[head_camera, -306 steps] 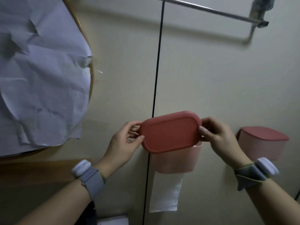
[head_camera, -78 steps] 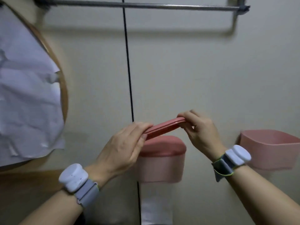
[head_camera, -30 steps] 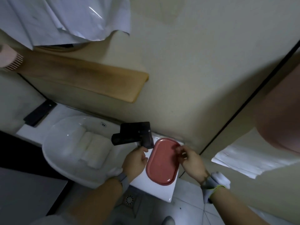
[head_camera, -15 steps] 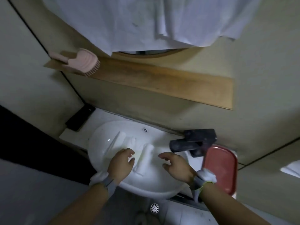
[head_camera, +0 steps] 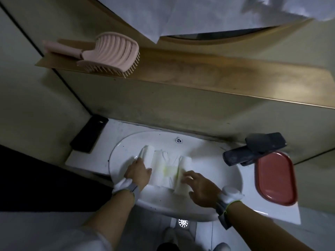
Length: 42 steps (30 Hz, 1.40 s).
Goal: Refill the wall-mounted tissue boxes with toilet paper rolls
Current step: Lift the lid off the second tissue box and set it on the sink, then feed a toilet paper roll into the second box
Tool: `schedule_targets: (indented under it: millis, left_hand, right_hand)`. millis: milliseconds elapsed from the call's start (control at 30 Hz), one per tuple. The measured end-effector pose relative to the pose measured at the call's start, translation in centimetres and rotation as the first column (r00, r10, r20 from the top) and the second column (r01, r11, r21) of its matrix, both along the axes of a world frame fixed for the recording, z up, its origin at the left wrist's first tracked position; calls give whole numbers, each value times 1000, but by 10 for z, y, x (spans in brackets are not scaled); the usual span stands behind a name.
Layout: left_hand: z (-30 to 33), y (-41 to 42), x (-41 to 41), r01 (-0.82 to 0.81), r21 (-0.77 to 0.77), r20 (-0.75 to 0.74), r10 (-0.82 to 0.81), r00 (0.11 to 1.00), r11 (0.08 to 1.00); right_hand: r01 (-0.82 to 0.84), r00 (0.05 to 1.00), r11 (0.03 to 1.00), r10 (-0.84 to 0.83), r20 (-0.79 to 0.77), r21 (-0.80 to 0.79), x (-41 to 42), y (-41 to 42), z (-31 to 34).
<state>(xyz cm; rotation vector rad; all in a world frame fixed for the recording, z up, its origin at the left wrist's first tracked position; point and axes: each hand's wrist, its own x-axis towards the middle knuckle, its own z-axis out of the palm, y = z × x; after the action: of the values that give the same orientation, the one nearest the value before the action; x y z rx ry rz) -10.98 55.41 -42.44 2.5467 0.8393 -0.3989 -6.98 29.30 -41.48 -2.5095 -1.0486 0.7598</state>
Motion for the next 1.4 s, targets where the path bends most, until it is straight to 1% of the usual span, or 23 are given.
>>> schedule_targets:
  millis: [133, 233, 300, 367, 433, 467, 500, 567, 600, 633, 700, 733, 800, 900, 1000, 1033, 1133, 1200, 1233, 1267, 1300, 1333, 1400]
  left_hand:
    - [-7, -4, 12, -15, 6, 2, 15, 1000, 1000]
    - [-6, -1, 13, -68, -59, 46, 71, 996, 996]
    - [0, 5, 10, -105, -152, 118, 123, 985, 983]
    - [12, 9, 4, -116, -285, 199, 177, 964, 952]
    - [28, 8, -3, -92, -411, 208, 192, 959, 907]
    - [35, 5, -6, -56, -457, 179, 153, 972, 888]
    - [37, 3, -7, 3, -500, 139, 77, 987, 866]
    - [46, 1, -8, 126, -603, 51, -119, 992, 787]
    - [52, -9, -8, 203, -653, 22, -250, 968, 730]
    - [59, -19, -6, 246, -689, -4, -343, 939, 682]
    - [73, -36, -2, 283, -736, -12, -430, 903, 615]
    - [80, -43, -1, 295, -749, -2, -447, 895, 593]
    - [92, -79, 7, 369, -740, 43, -507, 861, 563]
    - [108, -150, 12, 483, -702, 98, -600, 794, 524]
    - [125, -231, 16, 588, -662, 155, -682, 715, 466]
    - [131, -261, 18, 637, -632, 180, -716, 675, 442]
    - [147, -347, 17, 767, -516, 265, -780, 567, 382]
    - [162, -409, 10, 819, -474, 320, -805, 501, 321]
    - [171, -457, 3, 839, -470, 339, -822, 457, 273]
    - [176, -494, -1, 845, -478, 357, -825, 438, 242]
    - [180, -503, 2, 842, -486, 381, -809, 447, 235]
    - [184, -532, 0, 850, -484, 412, -803, 431, 208]
    - [191, -580, -4, 882, -430, 464, -791, 399, 193]
  right_hand:
    - [10, 999, 1000, -11, -41, -14, 1, 3, 5]
    - [23, 998, 1000, -24, -54, -21, 2, 6, 6]
    - [36, 997, 999, -38, -73, -26, 2, 8, 8]
    - [85, 991, 996, -87, -106, -21, 1, 11, 16]
    - [157, 975, 988, -155, -158, -4, 1, 11, 26]
    - [197, 965, 980, -191, -181, 17, 1, 10, 33]
    - [247, 948, 968, -235, -216, 30, 1, 7, 40]
    - [352, 898, 933, -317, -304, 68, 2, 2, 53]
    - [430, 857, 898, -374, -355, 91, -3, -10, 61]
    - [494, 812, 863, -415, -409, 104, -8, -23, 70]
    - [550, 760, 824, -427, -490, 134, -10, -43, 84]
    - [567, 740, 811, -423, -523, 144, -10, -49, 90]
    - [646, 687, 740, -456, -567, 187, -15, -80, 103]
    - [775, 584, 575, -494, -645, 262, -31, -133, 112]
    - [867, 489, 391, -548, -679, 308, -47, -200, 118]
    - [886, 461, 335, -568, -682, 319, -54, -228, 121]
    - [909, 410, 210, -609, -679, 360, -75, -311, 139]
    - [913, 376, 122, -627, -683, 390, -91, -368, 154]
    - [910, 354, 67, -642, -680, 410, -105, -412, 163]
    - [902, 344, 33, -659, -668, 431, -117, -447, 169]
    - [897, 340, 14, -657, -672, 441, -115, -457, 173]
    - [890, 319, -34, -665, -675, 454, -124, -486, 177]
    - [872, 277, -121, -678, -681, 475, -140, -535, 186]
